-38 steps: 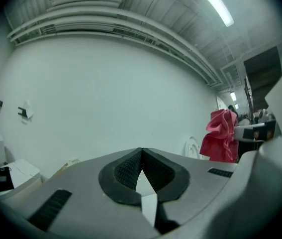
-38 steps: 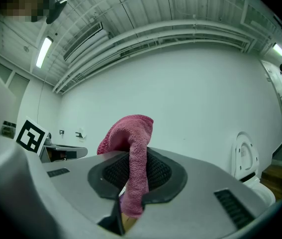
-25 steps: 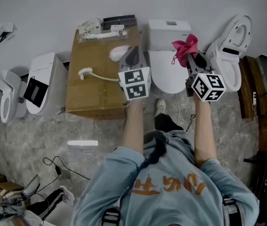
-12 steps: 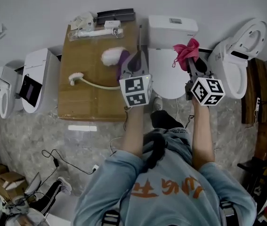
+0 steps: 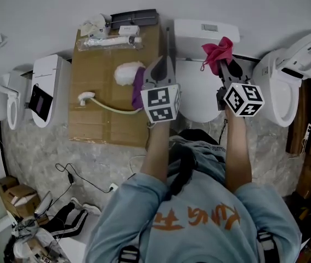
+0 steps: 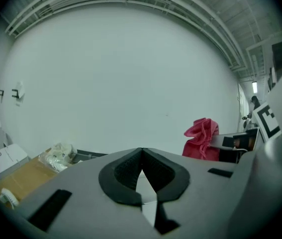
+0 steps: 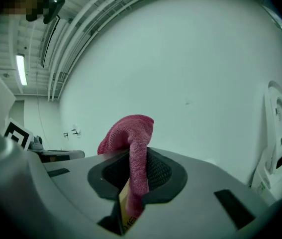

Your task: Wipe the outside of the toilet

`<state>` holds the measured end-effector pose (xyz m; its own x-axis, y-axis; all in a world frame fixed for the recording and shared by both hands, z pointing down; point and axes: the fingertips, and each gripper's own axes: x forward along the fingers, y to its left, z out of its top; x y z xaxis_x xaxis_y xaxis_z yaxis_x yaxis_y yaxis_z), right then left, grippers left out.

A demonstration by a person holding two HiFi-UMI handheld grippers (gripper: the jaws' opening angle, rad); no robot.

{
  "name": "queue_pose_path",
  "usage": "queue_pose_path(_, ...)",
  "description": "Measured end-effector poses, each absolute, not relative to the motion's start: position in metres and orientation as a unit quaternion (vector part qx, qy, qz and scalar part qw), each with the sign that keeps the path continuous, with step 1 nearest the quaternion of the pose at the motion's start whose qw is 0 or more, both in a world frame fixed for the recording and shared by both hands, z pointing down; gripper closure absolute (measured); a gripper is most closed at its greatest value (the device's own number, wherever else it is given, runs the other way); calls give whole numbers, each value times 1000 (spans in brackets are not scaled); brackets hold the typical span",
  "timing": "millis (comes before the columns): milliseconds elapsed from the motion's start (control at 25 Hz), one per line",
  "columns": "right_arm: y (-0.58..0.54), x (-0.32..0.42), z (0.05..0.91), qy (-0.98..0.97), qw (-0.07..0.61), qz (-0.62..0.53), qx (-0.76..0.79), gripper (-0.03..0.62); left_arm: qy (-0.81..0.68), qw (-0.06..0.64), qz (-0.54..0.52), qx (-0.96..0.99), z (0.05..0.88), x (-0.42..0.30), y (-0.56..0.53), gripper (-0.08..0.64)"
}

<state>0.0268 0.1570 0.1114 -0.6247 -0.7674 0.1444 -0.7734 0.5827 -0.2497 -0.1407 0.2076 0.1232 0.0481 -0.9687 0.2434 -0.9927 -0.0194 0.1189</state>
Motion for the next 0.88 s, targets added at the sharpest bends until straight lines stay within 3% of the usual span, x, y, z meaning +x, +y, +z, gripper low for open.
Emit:
queue_pose_path(360, 118, 15, 117, -898, 12, 161, 410, 517, -679, 116, 68, 722, 115, -115, 172, 535)
queue_pose_path(880, 52, -5, 141, -898, 51, 154, 408, 517, -688, 174, 61, 702, 169, -154, 116, 535)
